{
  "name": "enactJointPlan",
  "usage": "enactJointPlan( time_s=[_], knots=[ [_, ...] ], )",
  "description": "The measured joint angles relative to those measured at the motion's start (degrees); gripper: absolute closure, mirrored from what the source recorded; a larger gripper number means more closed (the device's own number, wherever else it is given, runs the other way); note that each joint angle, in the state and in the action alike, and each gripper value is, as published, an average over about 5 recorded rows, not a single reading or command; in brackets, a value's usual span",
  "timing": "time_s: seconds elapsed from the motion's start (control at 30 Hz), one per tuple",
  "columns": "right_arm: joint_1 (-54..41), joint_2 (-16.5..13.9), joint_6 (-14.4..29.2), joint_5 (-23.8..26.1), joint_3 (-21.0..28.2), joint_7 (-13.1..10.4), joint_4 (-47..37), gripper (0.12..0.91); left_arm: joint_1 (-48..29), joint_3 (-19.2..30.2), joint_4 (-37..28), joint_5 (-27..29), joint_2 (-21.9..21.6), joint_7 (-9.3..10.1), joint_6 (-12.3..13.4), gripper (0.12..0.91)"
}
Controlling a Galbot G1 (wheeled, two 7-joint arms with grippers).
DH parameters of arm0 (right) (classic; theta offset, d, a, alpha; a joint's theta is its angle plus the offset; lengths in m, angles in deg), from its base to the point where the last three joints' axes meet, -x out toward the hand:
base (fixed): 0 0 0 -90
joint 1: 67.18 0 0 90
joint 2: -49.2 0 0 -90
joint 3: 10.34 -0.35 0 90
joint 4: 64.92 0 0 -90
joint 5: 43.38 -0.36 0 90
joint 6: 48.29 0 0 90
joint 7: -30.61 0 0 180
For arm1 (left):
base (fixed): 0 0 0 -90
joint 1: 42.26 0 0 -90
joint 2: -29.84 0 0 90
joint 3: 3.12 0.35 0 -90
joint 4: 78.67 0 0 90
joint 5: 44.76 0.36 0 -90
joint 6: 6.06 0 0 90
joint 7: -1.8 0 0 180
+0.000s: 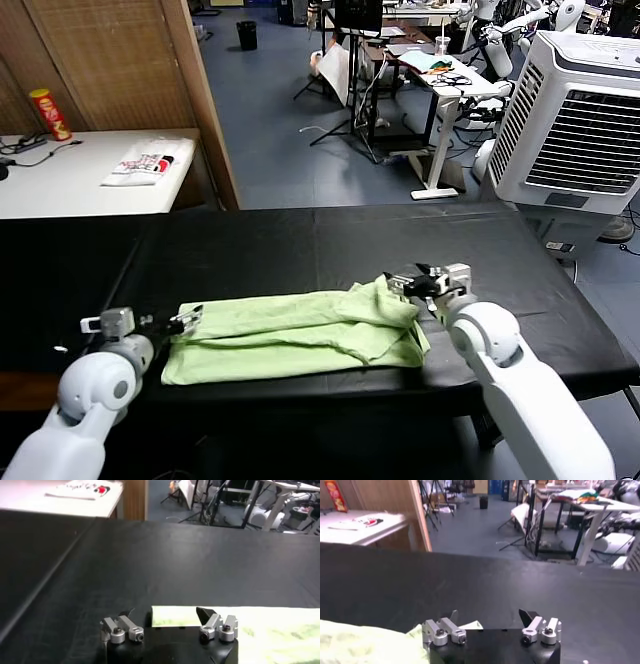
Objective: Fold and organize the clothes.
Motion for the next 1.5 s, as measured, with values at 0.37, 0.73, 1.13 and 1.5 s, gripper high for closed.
enactJointPlan(
  time_s=[0.37, 0.73, 1.13, 1.5],
  knots=[
    [-0.46, 2.64, 0.39, 1.18, 0.65, 0.17, -3.57, 0.450, -1.21, -0.86, -3.62, -5.05, 1.22, 0.09, 1.47, 0.512],
    [1.49, 4.26, 3.69, 2.49, -0.37, -1.45, -3.09, 0.888, -1.07, 0.05, -4.32, 0.30, 2.16, 0.28, 3.89, 0.900],
    [3.91, 3.37, 3.51, 2.10, -1.79, -0.61, -0.38, 0.728, -0.74, 0.91, -4.31, 6.52, 2.22, -2.14, 10.19, 0.821],
    [10.43, -1.81, 3.40, -0.15, -5.43, 0.80, 10.58, 0.242, 2.35, -2.98, -0.34, 1.96, 1.85, -1.21, 8.97, 0.267]
  ],
)
